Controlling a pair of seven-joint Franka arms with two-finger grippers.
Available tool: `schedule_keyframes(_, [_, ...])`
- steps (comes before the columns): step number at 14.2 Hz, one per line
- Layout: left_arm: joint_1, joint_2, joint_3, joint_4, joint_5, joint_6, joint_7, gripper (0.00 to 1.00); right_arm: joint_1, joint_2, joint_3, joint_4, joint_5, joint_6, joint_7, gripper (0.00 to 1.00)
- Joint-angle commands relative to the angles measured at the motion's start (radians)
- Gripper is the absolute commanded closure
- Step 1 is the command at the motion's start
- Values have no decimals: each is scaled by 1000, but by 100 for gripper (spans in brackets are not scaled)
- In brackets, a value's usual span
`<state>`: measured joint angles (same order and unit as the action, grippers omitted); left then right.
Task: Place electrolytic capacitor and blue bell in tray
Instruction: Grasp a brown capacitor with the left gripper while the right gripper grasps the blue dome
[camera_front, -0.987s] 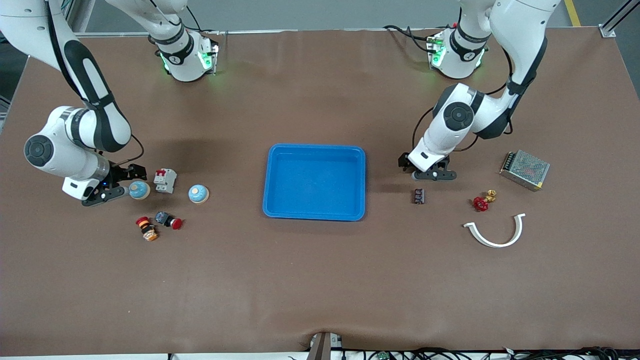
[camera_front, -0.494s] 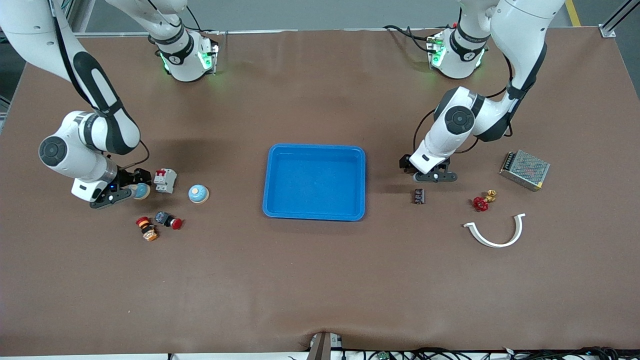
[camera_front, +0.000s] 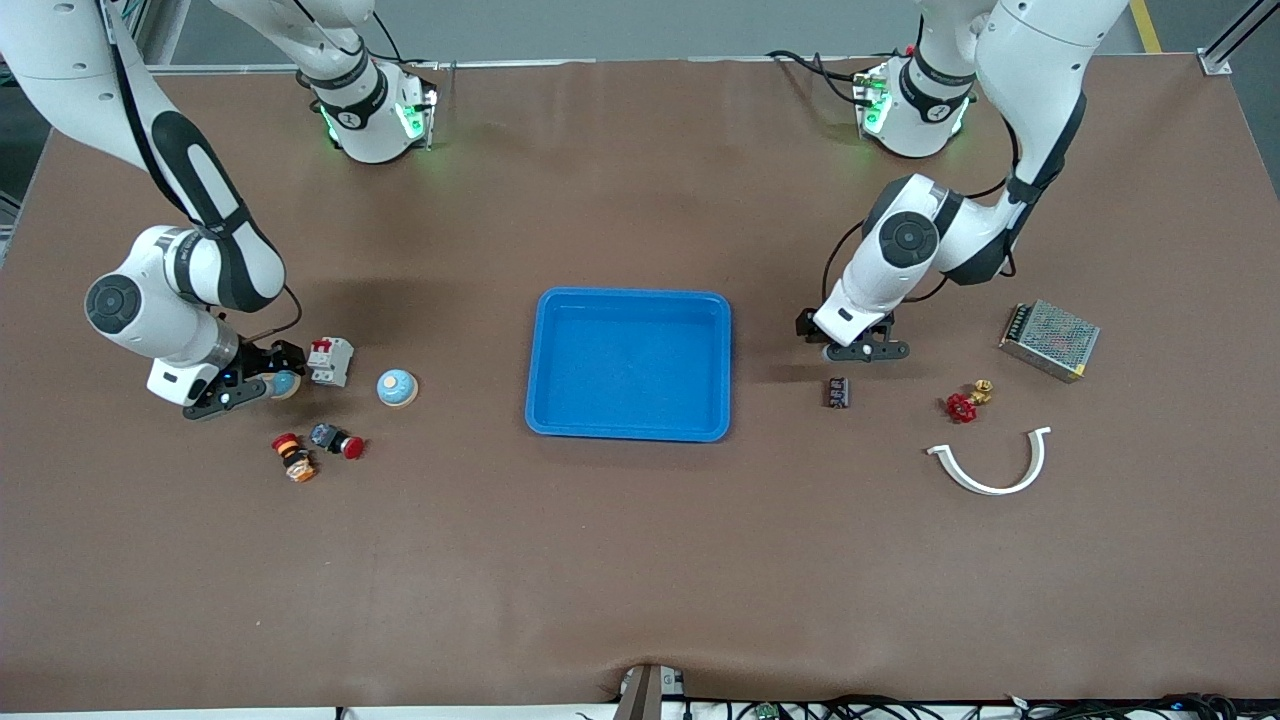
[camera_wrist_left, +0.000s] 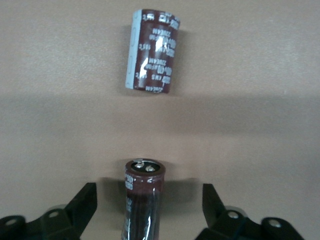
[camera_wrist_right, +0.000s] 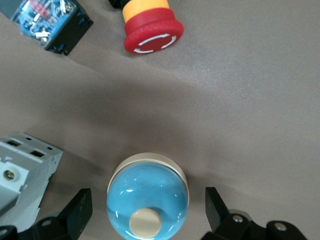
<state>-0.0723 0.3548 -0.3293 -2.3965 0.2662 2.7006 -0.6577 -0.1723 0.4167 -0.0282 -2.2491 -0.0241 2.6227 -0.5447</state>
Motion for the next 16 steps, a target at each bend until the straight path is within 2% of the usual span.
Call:
schedule_keyframes(1, [-4, -11, -4, -16, 103, 10, -112, 81, -9, 2, 4, -4, -16, 16, -9, 0])
schedule_keyframes(2, [-6, -11, -4, -16, 123, 8, -137, 98, -9, 2, 4, -4, -16, 16, -9, 0])
schedule_keyframes(6, [-6, -16, -7, -12, 128, 8, -216, 100, -9, 2, 4, -3, -16, 16, -9, 0])
schedule_keyframes(7, [-6, -22, -7, -10, 128, 8, -227, 100, -9, 2, 4, -3, -16, 16, -9, 4])
schedule_keyframes(8, [-6, -37, -8, -9, 128, 1, -229, 100, -9, 2, 4, -3, -16, 16, -9, 13])
schedule_keyframes(10, [-6, -71, -17, 13, 128, -68, -276, 100, -9, 2, 4, -1, -16, 16, -9, 26])
schedule_keyframes(14, [-4, -76, -60, 105, 127, -176, -413, 100, -10, 4, 4, 2, -16, 16, -9, 52])
schedule_keyframes(15, [-1, -76, -66, 114, 114, -177, -433, 100, -9, 4, 4, 2, -16, 16, -9, 58])
schedule_keyframes(16, [-3, -76, -67, 129, 111, -179, -465, 100, -7, 2, 4, 5, -16, 14, -8, 58])
